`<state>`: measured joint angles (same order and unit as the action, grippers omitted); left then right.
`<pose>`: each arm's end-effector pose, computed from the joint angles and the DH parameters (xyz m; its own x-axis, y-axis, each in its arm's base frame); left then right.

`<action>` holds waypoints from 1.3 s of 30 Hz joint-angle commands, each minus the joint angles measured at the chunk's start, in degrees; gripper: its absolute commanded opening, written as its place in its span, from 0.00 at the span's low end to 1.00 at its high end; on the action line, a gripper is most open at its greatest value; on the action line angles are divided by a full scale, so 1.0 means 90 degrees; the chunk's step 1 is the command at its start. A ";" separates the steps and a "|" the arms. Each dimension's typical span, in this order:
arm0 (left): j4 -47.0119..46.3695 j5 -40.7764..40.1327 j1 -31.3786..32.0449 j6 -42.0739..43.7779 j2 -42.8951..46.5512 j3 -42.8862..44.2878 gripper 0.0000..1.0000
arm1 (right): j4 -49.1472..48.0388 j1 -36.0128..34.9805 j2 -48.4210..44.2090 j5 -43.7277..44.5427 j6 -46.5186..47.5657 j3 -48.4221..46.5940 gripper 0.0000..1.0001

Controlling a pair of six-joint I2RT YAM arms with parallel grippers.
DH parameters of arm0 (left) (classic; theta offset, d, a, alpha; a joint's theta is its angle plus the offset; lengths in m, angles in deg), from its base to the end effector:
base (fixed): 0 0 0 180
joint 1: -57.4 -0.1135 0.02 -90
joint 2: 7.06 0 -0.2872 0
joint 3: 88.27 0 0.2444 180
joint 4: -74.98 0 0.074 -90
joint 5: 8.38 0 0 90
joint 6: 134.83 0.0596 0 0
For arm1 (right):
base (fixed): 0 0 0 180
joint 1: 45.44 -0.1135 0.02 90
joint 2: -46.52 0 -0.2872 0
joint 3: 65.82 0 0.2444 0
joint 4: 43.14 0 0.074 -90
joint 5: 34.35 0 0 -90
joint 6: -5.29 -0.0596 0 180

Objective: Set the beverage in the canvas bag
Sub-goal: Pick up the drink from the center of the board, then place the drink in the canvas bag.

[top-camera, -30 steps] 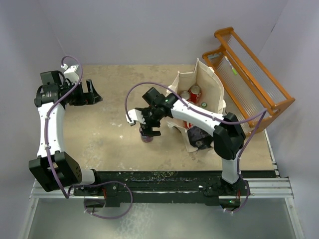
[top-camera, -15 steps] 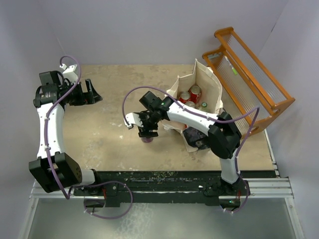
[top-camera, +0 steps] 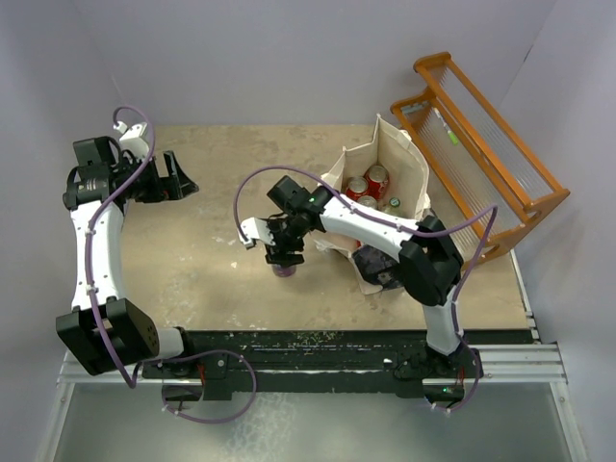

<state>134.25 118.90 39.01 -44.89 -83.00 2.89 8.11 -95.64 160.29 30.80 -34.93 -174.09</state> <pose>0.2708 0.0520 0.3718 -0.6599 -0.2203 -0.7183 0.1614 0.8922 -0.4219 0.2683 0.3612 0.2458 0.2993 -0.7232 -0.6224 -0.9542 -0.2298 -0.1917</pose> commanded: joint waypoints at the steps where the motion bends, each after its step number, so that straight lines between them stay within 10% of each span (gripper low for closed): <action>1: -0.0444 0.0630 -0.0059 -0.0200 0.0077 0.0039 1.00 | 0.0507 0.0030 0.0071 -0.0332 -0.0333 -0.0587 0.41; 22: -0.0581 0.0532 0.1323 0.0076 -0.1516 0.1744 0.95 | 0.0742 0.0979 -0.1143 -0.0427 -0.2374 -0.3846 0.21; 39: -0.1727 0.1424 0.4337 0.0089 -0.2309 0.2399 0.93 | 0.0829 0.2187 -0.3781 0.2026 -0.2388 -0.1864 0.21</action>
<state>123.17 128.39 73.63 -41.21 -101.77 20.94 18.60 -79.03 127.18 44.77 -56.55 -196.04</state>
